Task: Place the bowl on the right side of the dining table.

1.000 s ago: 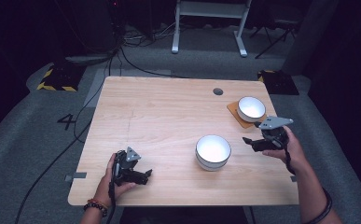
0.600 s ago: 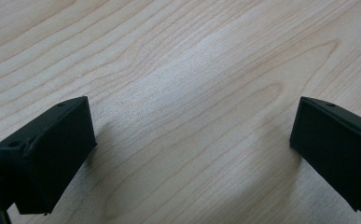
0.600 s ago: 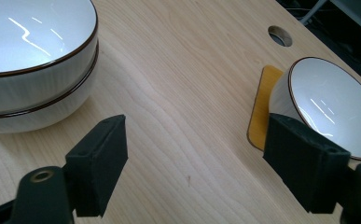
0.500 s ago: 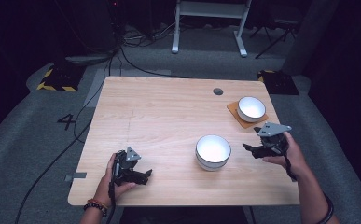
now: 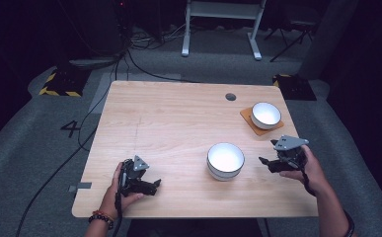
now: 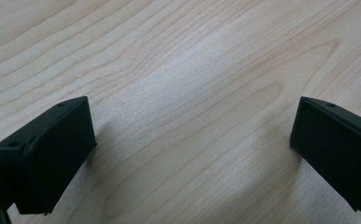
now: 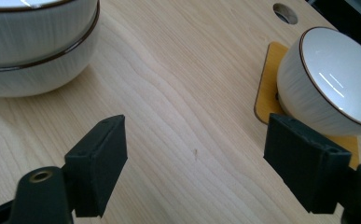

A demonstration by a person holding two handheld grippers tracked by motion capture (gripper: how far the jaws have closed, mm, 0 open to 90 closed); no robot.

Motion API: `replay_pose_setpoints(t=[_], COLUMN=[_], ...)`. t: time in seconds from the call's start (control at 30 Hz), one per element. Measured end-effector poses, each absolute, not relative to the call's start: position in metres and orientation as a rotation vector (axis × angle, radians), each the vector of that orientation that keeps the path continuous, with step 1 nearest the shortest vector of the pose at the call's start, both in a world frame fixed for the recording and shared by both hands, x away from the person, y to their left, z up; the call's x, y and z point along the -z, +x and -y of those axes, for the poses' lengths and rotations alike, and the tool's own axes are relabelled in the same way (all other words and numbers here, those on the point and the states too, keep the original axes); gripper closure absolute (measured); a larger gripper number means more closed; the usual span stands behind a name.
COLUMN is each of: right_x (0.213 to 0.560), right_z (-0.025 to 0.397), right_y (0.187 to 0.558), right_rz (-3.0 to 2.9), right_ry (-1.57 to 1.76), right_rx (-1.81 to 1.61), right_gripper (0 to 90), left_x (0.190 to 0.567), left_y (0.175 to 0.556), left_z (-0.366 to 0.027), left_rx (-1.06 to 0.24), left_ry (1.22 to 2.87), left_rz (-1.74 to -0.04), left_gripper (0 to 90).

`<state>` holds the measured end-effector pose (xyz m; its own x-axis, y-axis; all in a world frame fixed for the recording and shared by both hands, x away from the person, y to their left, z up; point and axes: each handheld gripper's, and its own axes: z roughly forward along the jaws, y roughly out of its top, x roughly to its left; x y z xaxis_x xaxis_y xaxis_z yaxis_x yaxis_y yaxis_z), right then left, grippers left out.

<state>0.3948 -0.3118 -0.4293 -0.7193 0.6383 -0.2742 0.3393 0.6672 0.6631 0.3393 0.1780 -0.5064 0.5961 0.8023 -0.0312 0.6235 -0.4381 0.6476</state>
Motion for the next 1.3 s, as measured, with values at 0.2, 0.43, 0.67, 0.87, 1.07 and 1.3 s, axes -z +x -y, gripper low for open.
replay_pose_setpoints(t=[0.2,0.43,0.67,0.87,1.07,1.3], right_x=[0.438,0.446,0.452,0.46,0.469,0.478], right_z=[0.318,0.324,0.329,0.335,0.342,0.35], right_y=[0.392,0.389,0.386,0.384,0.381,0.372], right_rz=[-2.397,-2.398,-2.398,-2.406,-2.422,-2.406], right_ry=[0.777,0.793,0.803,0.822,0.839,0.906], right_rx=[-0.813,-0.791,-0.783,-0.785,-0.769,-0.798], right_gripper=[21.3,21.2,20.9,20.7,20.2,18.9], left_x=[0.506,0.506,0.506,0.506,0.506,0.506], left_y=[0.339,0.339,0.339,0.339,0.339,0.339], left_z=[-0.178,-0.178,-0.178,-0.178,-0.178,-0.178], left_rx=[-0.374,-0.374,-0.374,-0.375,-0.375,-0.374], left_ry=[2.203,2.203,2.203,2.204,2.203,2.203], left_rz=[-1.123,-1.124,-1.124,-1.123,-1.124,-1.123], left_gripper=[0.1,0.1,0.1,0.1,0.1,0.1])
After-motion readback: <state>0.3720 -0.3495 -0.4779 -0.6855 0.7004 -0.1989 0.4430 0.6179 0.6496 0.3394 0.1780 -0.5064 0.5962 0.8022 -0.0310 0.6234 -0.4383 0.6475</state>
